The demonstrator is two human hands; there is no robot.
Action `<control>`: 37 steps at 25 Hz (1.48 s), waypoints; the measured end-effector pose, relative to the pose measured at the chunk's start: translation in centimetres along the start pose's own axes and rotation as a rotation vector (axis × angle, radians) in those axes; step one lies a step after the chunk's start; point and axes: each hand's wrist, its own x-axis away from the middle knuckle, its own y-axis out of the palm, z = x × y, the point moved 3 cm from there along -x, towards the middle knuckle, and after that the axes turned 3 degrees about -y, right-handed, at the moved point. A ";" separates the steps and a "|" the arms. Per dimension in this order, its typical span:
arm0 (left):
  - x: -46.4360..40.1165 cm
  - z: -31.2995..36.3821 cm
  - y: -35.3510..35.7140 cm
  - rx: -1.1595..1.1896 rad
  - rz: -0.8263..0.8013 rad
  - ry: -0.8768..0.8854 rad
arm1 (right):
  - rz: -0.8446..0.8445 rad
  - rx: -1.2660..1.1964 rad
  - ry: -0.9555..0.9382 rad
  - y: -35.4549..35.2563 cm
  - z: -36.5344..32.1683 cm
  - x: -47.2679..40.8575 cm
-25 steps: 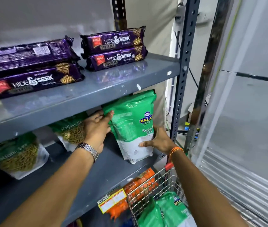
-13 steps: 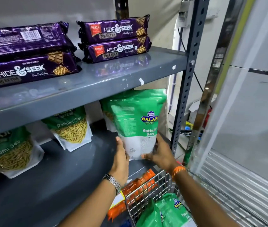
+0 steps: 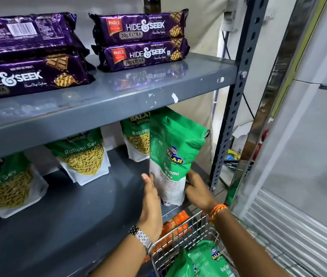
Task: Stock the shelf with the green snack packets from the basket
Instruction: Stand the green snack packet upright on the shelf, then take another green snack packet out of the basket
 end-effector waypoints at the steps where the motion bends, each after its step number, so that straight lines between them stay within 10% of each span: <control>1: -1.0 0.1 0.1 0.020 0.003 -0.018 | 0.029 0.005 -0.021 0.7 -0.1 0.5; 8: -3.0 1.8 -2.6 -0.027 0.064 -0.010 | 0.203 -0.040 0.101 0.4 1.7 2.2; 23: -3.1 -0.1 -2.5 0.003 0.111 0.066 | -0.042 -0.046 0.035 -1.1 -0.8 1.7; 29: 2.4 -6.5 -3.2 0.072 0.321 0.108 | 0.113 -0.440 0.147 -8.2 1.7 10.9; 37: 1.5 -26.9 -0.9 -0.157 0.371 -0.592 | 0.100 -0.037 0.644 -9.4 18.5 25.5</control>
